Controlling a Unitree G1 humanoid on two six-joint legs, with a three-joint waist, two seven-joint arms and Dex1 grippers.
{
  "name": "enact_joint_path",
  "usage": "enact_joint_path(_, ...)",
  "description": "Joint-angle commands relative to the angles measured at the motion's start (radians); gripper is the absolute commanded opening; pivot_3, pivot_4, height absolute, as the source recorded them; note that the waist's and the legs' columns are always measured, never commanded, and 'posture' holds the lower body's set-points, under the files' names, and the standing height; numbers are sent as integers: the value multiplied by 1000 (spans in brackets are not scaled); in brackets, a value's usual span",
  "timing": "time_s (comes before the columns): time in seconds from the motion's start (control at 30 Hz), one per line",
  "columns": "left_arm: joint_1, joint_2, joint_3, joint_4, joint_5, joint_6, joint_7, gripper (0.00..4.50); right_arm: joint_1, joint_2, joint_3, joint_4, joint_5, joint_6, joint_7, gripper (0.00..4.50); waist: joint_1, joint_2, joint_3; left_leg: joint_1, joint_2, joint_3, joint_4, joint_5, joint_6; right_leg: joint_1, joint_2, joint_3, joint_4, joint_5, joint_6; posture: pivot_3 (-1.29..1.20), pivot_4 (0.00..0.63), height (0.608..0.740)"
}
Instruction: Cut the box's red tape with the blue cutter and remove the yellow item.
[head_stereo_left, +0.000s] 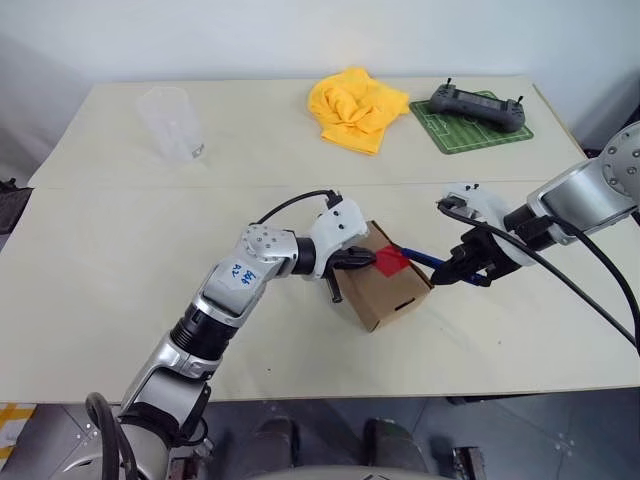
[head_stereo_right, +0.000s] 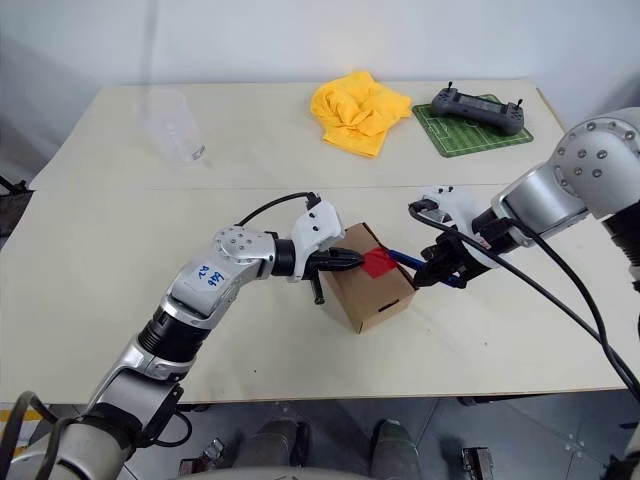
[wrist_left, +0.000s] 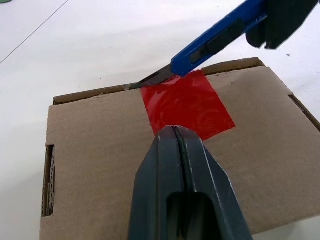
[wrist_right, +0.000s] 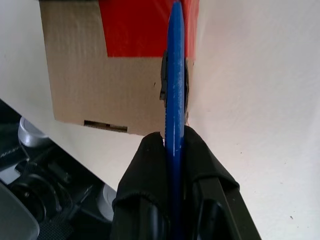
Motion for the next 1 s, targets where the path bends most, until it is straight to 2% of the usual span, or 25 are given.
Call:
enact_joint_path(0.03,47,6,-41,25,29,39,8,0,-28,-15,51,-2,-5,26,55,73,0,0,0,0,0,0,0,0,0,0,0,0,0,0,0,0,150,740)
enact_joint_path(0.63,69,13,-35,0,23,56,24,0,-165,-111,292,-79,-90,26,291,73,0,0,0,0,-1,-1,0,-1,1,0,-1,-1,-1,0,0,0,150,740)
enact_joint_path(1.0,78,14,-30,-17,18,69,30,0,-158,-117,327,-94,-232,26,403,73,-1,0,0,0,-1,0,0,-1,1,-1,-1,0,0,0,0,0,150,740)
